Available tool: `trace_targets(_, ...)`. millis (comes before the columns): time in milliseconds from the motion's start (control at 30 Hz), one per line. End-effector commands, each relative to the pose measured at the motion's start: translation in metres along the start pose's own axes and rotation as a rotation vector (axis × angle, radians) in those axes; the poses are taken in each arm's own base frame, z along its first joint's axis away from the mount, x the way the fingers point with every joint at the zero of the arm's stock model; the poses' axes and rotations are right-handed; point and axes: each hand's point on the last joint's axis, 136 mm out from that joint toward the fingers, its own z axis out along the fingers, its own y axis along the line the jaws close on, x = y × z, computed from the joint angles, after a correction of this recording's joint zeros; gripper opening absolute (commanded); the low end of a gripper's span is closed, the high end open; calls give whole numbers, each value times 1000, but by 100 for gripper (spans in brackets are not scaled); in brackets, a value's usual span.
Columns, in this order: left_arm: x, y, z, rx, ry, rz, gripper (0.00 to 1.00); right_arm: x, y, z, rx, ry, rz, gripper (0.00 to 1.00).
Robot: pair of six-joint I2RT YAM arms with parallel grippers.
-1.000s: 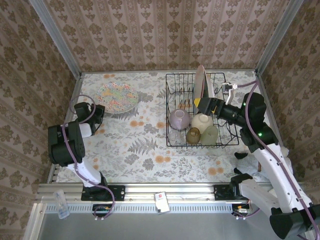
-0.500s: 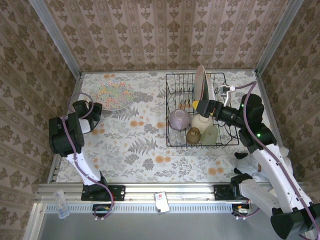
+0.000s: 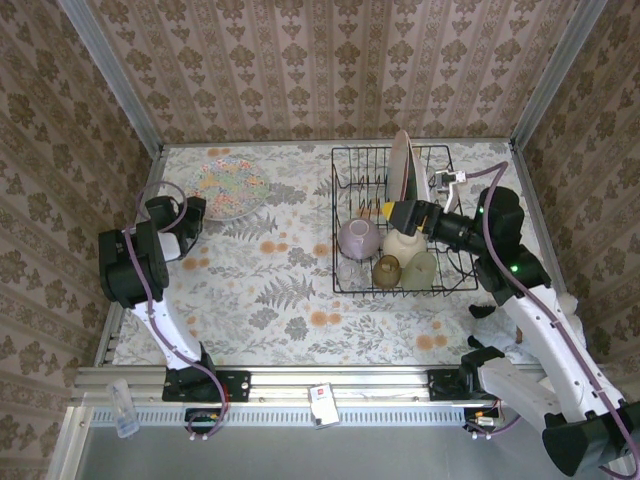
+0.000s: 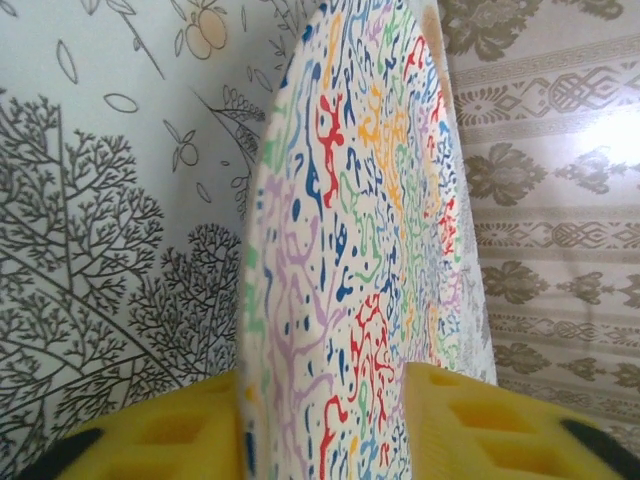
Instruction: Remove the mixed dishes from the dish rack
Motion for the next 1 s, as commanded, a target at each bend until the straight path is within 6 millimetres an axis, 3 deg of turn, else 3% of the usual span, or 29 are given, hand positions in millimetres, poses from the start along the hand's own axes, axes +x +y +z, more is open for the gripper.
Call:
trace_targets(0,-5,-9,-9,-16,-18,33,51,-7,6,0,-9,-27,-39,100)
trace_targets(133,-7,-6,-16,-61,-22,51,68,-7,9,1,-17,-18,-44,100)
trace_targets(200,-9,-6,-21,-92,-26,55,84,-7,12,1,-19,-14,-51,100)
trace_targets(233,-9,-5,-24,-114,-29,53,98,-7,11,1,-14,-14,-55,100)
trace_targets(267,-9,-1,-28,-146,-32,43,100,-7,11,1,-9,-14,-58,100)
trace_targets(400,-14,8,-53,-280,-62,26,100,-7,9,1,15,-15,-73,100)
trace_targets(633,-20,-1,-114,-443,-124,41,100,-15,2,-9,122,-40,-125,100)
trace_targets(800,-25,-34,-159,-403,-195,119,100,-24,-12,-16,247,-66,-139,100)
trace_targets(967,-20,-92,-204,-309,-221,371,100,-36,-37,-31,444,-92,-148,95)
